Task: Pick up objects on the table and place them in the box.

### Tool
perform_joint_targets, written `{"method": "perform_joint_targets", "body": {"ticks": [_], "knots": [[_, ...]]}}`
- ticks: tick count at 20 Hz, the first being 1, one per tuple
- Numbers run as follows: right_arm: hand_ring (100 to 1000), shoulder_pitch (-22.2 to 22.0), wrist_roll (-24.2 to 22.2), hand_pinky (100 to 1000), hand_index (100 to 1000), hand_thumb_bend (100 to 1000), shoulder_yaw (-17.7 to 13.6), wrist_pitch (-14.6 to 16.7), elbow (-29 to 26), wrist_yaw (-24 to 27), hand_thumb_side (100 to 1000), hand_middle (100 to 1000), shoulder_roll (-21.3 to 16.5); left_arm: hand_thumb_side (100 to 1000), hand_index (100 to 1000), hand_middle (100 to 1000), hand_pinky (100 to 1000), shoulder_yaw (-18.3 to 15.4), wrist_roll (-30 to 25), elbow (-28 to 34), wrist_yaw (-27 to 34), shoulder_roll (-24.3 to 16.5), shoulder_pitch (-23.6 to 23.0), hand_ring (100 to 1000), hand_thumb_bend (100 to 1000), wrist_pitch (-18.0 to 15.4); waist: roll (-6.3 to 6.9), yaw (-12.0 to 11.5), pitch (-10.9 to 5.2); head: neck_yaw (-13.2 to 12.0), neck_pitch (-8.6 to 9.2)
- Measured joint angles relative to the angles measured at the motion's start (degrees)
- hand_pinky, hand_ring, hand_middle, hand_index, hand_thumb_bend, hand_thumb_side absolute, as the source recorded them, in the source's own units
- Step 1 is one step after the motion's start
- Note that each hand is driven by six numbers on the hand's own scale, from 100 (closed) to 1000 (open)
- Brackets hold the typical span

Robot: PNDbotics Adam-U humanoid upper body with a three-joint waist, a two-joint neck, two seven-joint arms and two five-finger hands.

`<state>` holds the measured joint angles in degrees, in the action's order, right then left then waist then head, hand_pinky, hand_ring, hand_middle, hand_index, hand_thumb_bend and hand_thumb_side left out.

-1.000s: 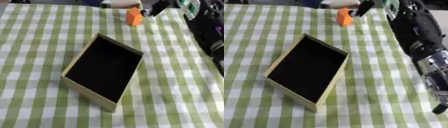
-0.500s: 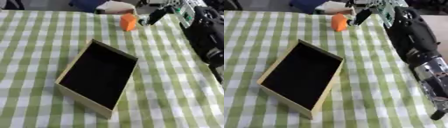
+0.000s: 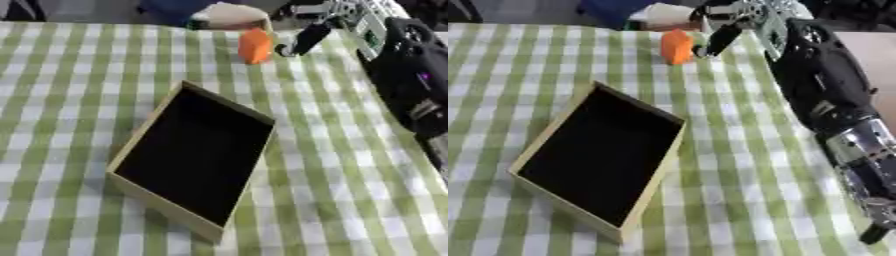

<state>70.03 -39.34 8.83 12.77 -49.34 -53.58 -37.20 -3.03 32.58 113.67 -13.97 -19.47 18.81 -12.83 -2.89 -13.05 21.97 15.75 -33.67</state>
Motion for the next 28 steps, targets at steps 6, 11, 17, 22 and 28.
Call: {"method": "perform_joint_targets", "body": {"ticks": [6, 11, 17, 22, 28], "knots": [[987, 0.04, 1.44, 990, 1000, 242, 0.01, -0.06, -0.59, 0.11, 451, 923, -0.14, 643, 752, 758, 757, 0.00, -0.01, 0.00, -0.07, 0.00, 0.32, 709, 458, -0.01, -0.05, -0.31, 0.26, 0.14, 0.01], [989, 0.00, 2.51, 991, 1000, 243, -0.02, -0.09, -0.59, -0.79, 453, 925, -0.47, 643, 751, 756, 756, 0.00, -0.01, 0.00, -0.15, -0.03, 0.38, 706, 455, -0.01, -0.37, -1.12, 0.89, 0.88, 0.02], [995, 0.00, 2.52, 997, 1000, 255, -0.02, -0.13, -0.59, -1.36, 456, 932, -0.51, 643, 751, 755, 755, 0.00, 0.03, 0.00, -0.22, -0.06, 0.42, 705, 452, -0.02, -0.36, -1.09, 1.47, 1.15, 0.02], [992, 0.05, 2.53, 994, 1000, 240, -0.05, -0.17, -0.69, -1.53, 466, 929, -0.64, 644, 750, 755, 754, 0.00, 0.04, 0.00, -0.25, -0.25, 0.90, 703, 447, -0.04, -0.60, -1.11, 2.50, 1.57, 0.69], [987, 0.56, 2.91, 990, 1000, 242, -0.41, -0.34, -0.94, -1.53, 460, 924, -0.96, 645, 750, 755, 754, 0.00, 0.10, 0.00, -0.47, -0.28, 1.36, 702, 445, -0.09, -0.70, -1.15, 3.29, 1.94, 1.57]]}}
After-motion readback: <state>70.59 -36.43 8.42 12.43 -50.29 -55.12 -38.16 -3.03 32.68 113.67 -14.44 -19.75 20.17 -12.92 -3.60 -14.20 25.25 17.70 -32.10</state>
